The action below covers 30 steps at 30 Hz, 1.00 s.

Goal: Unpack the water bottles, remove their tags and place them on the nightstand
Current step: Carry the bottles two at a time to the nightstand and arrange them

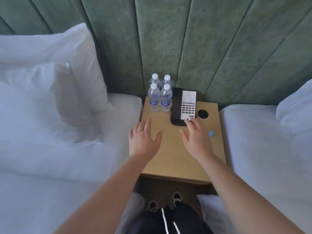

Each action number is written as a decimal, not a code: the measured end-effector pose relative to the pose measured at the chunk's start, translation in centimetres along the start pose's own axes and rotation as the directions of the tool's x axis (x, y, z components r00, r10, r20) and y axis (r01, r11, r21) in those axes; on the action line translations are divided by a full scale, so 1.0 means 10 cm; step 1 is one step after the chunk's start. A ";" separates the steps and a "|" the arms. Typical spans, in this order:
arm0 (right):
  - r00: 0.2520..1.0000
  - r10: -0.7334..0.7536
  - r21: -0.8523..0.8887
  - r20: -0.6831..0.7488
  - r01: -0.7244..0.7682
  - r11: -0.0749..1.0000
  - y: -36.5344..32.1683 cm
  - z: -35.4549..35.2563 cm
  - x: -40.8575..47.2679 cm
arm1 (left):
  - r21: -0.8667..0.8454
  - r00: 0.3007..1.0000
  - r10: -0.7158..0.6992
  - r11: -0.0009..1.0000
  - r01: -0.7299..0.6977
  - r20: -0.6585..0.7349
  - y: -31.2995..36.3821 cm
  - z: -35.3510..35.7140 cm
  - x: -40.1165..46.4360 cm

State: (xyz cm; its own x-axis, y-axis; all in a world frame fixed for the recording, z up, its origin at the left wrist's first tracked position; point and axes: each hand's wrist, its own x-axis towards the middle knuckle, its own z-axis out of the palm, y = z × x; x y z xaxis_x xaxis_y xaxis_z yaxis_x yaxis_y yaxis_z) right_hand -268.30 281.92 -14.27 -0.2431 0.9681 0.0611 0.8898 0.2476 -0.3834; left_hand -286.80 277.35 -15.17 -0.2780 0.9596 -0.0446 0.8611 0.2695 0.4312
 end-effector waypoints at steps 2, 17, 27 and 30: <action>1.000 0.029 0.016 0.008 -0.029 0.999 -0.05 0.00 -0.18 | 0.018 1.000 -0.008 1.000 0.009 -0.007 -0.02 -0.05 -0.19; 0.995 0.085 -0.027 0.047 -0.084 0.996 -0.01 -0.23 -1.57 | 0.089 0.999 -0.043 0.995 0.042 0.012 -0.09 -0.15 -1.53; 0.996 0.085 0.074 0.003 -0.085 0.994 0.23 -0.49 -3.40 | 0.097 0.999 -0.019 0.995 0.021 -0.030 0.03 -0.07 -3.21; 0.996 0.084 0.101 -0.008 -0.083 0.991 0.21 -0.62 -3.82 | 0.103 1.000 -0.014 0.995 0.016 -0.019 0.10 -0.11 -3.71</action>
State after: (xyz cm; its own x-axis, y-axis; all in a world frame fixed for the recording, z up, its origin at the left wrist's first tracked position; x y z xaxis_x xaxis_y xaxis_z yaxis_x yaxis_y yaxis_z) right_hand -254.79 245.72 -11.70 -0.1646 0.9857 0.0357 0.8633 0.1615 -0.4781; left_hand -276.08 241.98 -12.11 -0.2983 0.9539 -0.0332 0.8959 0.2918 0.3349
